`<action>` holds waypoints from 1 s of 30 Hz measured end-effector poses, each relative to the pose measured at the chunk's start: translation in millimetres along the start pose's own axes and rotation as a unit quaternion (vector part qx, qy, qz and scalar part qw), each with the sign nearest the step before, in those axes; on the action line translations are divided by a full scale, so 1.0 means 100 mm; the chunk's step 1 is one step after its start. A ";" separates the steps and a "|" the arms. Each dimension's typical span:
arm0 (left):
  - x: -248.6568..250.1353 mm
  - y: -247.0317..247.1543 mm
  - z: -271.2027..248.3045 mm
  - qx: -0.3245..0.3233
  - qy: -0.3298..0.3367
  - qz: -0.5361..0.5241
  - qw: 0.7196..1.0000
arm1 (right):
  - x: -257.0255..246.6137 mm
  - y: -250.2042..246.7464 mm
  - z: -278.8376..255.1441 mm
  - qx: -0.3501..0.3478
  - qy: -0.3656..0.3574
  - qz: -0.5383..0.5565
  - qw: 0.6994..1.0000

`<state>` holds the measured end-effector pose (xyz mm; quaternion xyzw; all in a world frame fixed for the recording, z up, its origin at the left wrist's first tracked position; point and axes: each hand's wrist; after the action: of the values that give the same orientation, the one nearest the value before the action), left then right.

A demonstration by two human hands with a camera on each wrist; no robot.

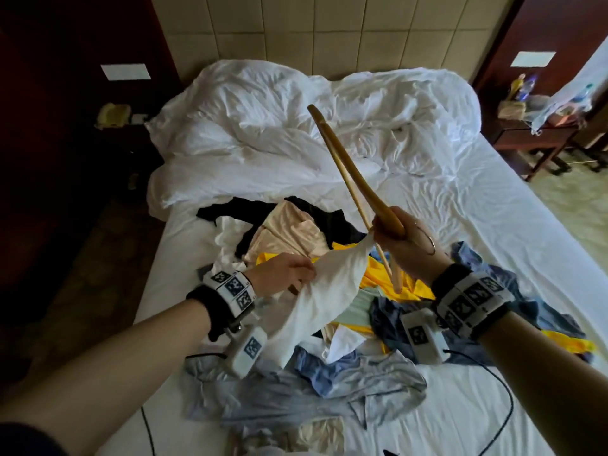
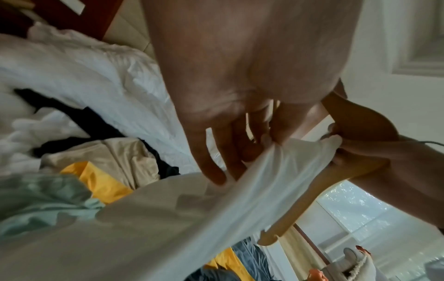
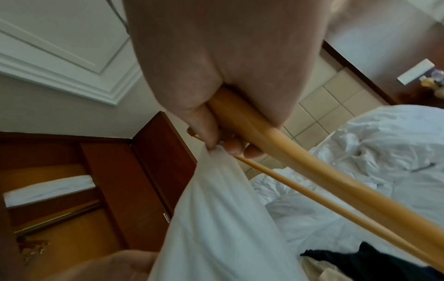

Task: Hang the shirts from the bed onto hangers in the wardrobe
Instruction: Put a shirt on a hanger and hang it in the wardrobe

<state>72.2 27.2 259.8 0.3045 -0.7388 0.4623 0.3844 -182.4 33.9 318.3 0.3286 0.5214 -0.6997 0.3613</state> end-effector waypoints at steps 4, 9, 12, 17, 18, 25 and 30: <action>-0.05 0.18 0.01 -0.006 0.034 -0.010 0.999 | -0.04 0.20 -0.09 -0.046 -0.007 0.076 0.996; -0.25 0.24 0.05 0.048 -0.002 0.020 0.999 | -0.12 0.28 -0.06 -0.078 -0.021 0.077 0.994; -0.32 0.09 0.00 0.020 -0.022 0.096 0.995 | -0.02 0.17 0.00 -0.059 -0.026 0.040 0.997; -0.05 -0.12 -0.07 0.096 -0.021 -0.033 0.995 | 0.27 0.04 -0.02 -0.040 0.018 -0.020 0.999; 0.07 -0.14 -0.07 0.116 -0.015 -0.085 0.990 | 0.31 0.04 -0.03 -0.042 0.023 -0.034 0.998; 0.85 -0.20 -0.06 0.154 0.089 -0.143 0.974 | 0.11 0.01 0.01 -0.016 0.035 -0.006 0.999; 1.07 -0.19 -0.07 0.103 0.126 -0.153 0.975 | -0.38 0.04 0.07 -0.022 0.017 0.168 0.985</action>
<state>33.8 16.4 360.9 0.3909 -0.5773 0.5066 0.5073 -159.6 32.5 349.4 0.4153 0.4805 -0.6118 0.4715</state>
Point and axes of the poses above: each hand's wrist, its own z-axis towards the middle knuckle, its own y-axis out of the palm, x = y × z, and after that the axes turned 13 degrees about x, right-handed
